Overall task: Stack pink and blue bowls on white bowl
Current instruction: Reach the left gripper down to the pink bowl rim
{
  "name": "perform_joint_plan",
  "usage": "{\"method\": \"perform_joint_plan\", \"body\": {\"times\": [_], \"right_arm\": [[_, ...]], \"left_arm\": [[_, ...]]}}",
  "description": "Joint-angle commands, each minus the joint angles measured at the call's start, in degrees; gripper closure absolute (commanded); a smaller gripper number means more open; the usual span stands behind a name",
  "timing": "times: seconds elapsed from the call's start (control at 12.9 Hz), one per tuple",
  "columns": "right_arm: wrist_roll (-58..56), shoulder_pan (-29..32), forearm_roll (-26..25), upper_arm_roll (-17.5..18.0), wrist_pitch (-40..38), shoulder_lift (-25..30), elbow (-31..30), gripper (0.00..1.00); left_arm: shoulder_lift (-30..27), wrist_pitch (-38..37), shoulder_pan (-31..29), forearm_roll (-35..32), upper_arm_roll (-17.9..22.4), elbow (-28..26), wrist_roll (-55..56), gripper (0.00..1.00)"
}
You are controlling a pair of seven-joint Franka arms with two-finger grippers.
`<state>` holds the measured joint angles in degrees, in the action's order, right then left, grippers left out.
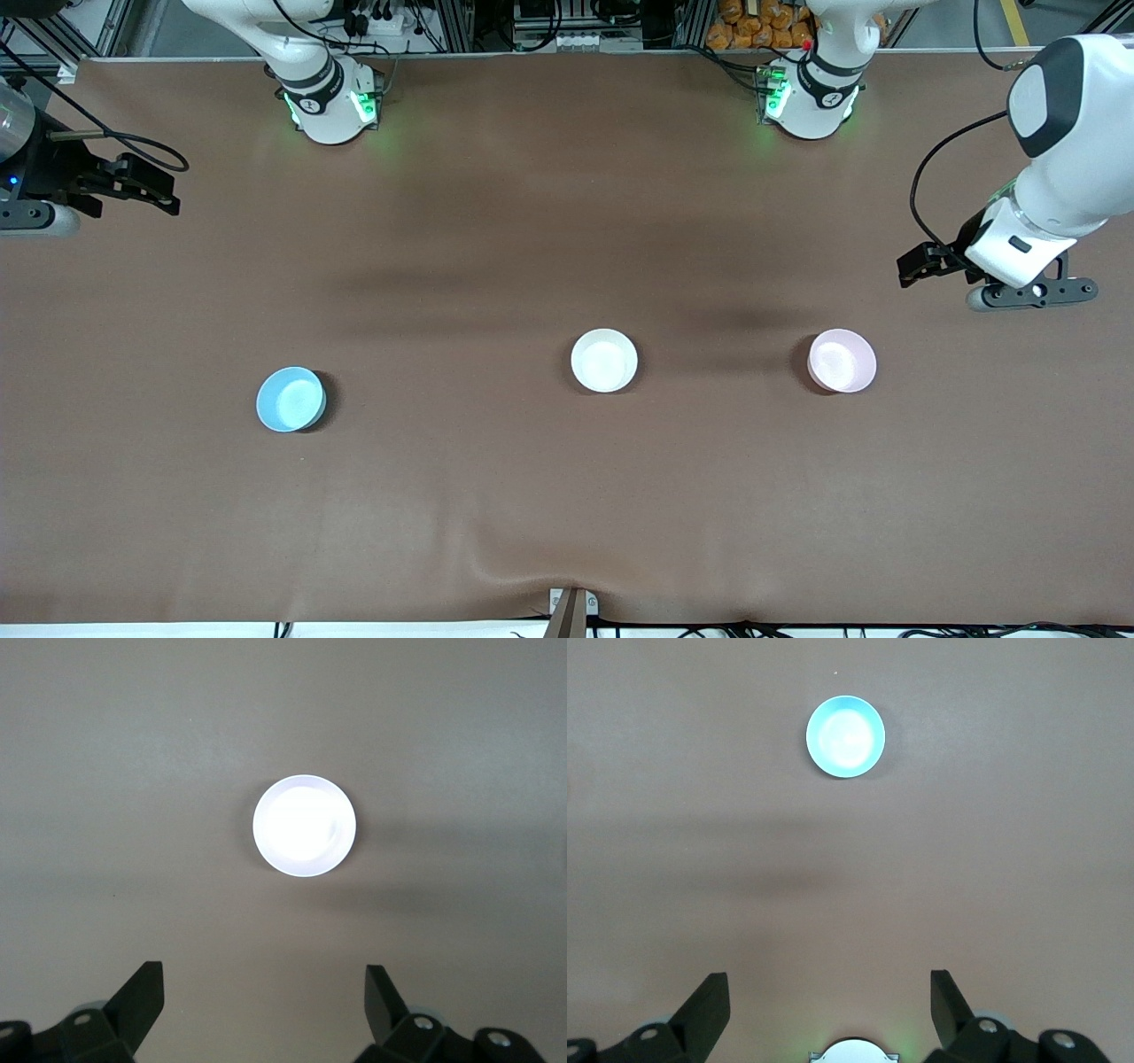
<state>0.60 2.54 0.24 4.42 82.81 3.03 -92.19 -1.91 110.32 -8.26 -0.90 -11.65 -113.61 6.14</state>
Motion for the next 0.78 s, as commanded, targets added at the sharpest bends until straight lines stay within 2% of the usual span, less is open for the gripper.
{"method": "perform_joint_plan", "body": {"times": [0.0, 0.47, 0.7], "right_arm": [[0.8, -0.3, -0.1, 0.0, 0.3, 0.3, -0.3, 0.00], [0.9, -0.8, -0.1, 0.0, 0.2, 0.3, -0.4, 0.00], [0.9, -0.8, -0.1, 0.0, 0.0, 0.3, -0.4, 0.00]], "left_arm": [[-1.1, 2.1, -0.1, -0.4, -1.7, -3.0, 0.5, 0.00], [3.2, 13.5, -0.1, -0.4, -5.2, -8.4, 0.6, 0.00], [7.1, 21.1, -3.6, -0.5, -5.1, -11.3, 0.5, 0.00]]}}
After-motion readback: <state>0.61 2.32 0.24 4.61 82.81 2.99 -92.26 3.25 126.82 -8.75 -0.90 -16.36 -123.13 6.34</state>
